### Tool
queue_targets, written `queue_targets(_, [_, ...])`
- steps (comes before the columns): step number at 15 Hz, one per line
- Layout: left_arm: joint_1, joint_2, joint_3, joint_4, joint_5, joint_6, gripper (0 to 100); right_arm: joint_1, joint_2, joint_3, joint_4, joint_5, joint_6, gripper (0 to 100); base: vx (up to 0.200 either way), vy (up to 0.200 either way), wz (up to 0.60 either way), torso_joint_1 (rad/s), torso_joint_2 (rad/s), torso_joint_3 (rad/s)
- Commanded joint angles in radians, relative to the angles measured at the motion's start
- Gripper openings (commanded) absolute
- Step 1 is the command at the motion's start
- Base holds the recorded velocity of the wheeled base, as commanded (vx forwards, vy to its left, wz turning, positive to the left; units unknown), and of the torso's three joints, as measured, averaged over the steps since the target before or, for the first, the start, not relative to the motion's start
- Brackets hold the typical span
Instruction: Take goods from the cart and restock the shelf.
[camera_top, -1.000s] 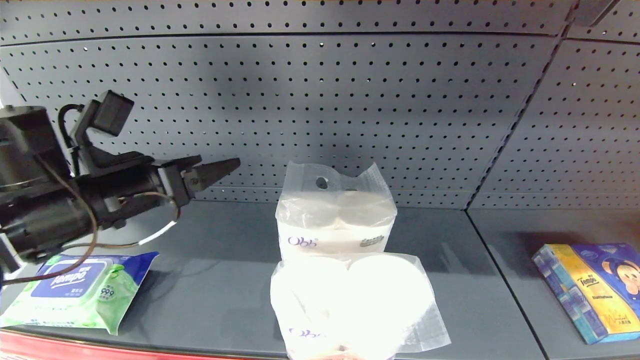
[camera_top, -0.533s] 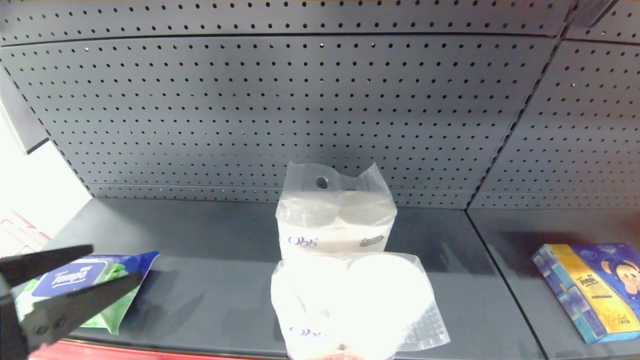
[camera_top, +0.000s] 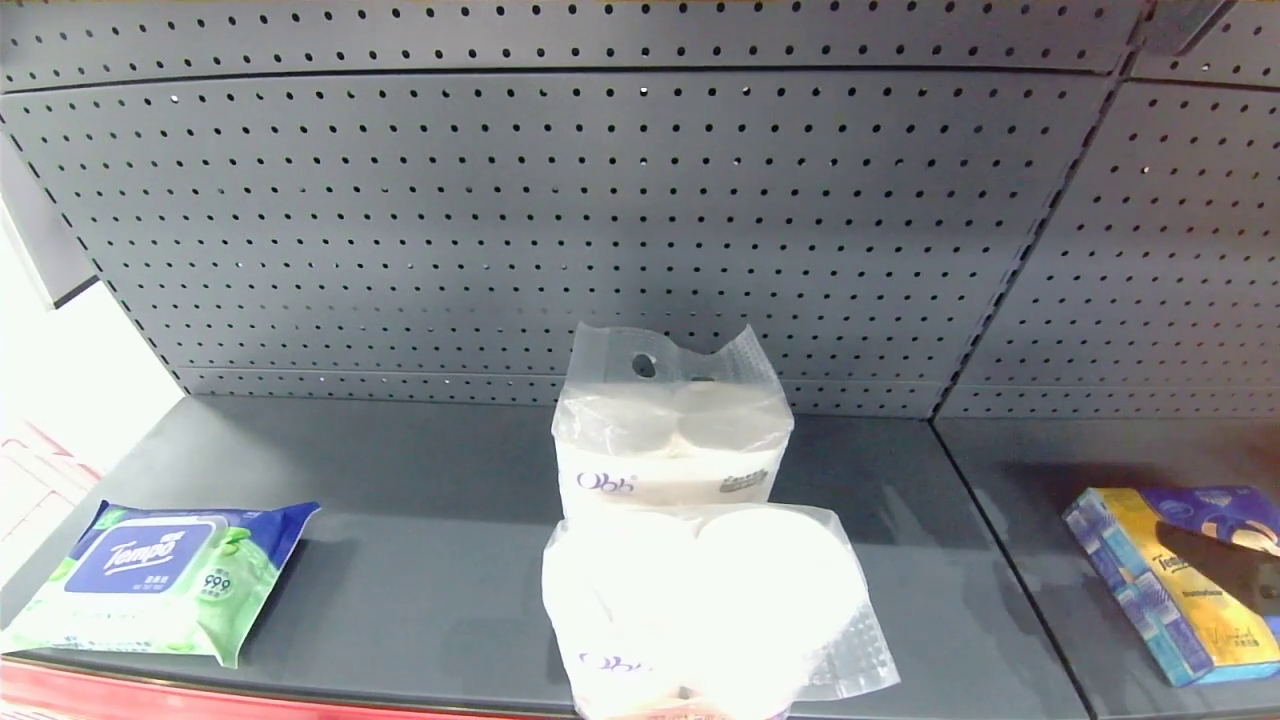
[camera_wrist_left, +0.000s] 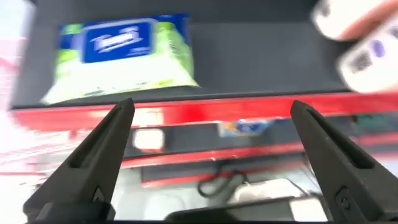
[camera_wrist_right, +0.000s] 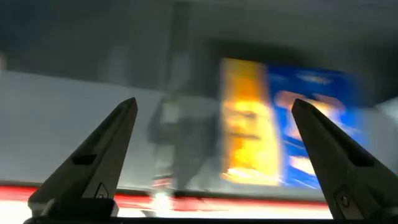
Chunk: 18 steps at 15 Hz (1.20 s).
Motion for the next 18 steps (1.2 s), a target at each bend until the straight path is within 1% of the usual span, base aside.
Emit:
queue_targets(1, [0.000, -0.106, 0.034, 0.005, 0.024, 0.000, 100, 0.210, 0.212, -0.053, 0.006, -0.108, 0.104, 100, 0.000, 0.000, 0.00, 0.000, 0.00, 0.000])
queue_targets(2, [0.001, -0.110, 0.040, 0.005, 0.031, 0.000, 100, 0.248, 0.232, -0.036, 0.006, -0.130, 0.113, 100, 0.000, 0.000, 0.00, 0.000, 0.00, 0.000])
queue_targets(4, [0.003, -0.110, 0.040, 0.004, 0.044, 0.000, 100, 0.315, 0.264, -0.027, 0.005, -0.130, 0.134, 100, 0.000, 0.000, 0.00, 0.000, 0.00, 0.000])
queue_targets(6, [0.003, -0.108, 0.042, 0.000, 0.047, 0.000, 100, 0.437, 0.314, -0.036, 0.002, -0.134, 0.225, 100, 0.000, 0.000, 0.00, 0.000, 0.00, 0.000])
queue_targets(8, [0.003, -0.108, 0.042, 0.000, 0.047, 0.000, 100, 0.484, 0.348, -0.030, -0.004, -0.131, 0.236, 100, 0.000, 0.000, 0.00, 0.000, 0.00, 0.000])
queue_targets(10, [0.003, -0.108, 0.042, 0.000, 0.047, 0.000, 100, 0.552, 0.376, -0.045, -0.006, -0.131, 0.236, 100, 0.000, 0.000, 0.00, 0.000, 0.00, 0.000])
queue_targets(15, [0.003, -0.102, 0.039, -0.001, 0.047, 0.000, 100, 0.658, 0.449, -0.078, -0.010, -0.128, 0.240, 100, 0.000, 0.000, 0.00, 0.000, 0.00, 0.000])
queue_targets(18, [0.003, -0.103, 0.045, 0.000, 0.049, 0.001, 100, 0.691, 0.503, -0.088, -0.070, -0.128, 0.239, 100, 0.000, 0.000, 0.00, 0.000, 0.00, 0.000])
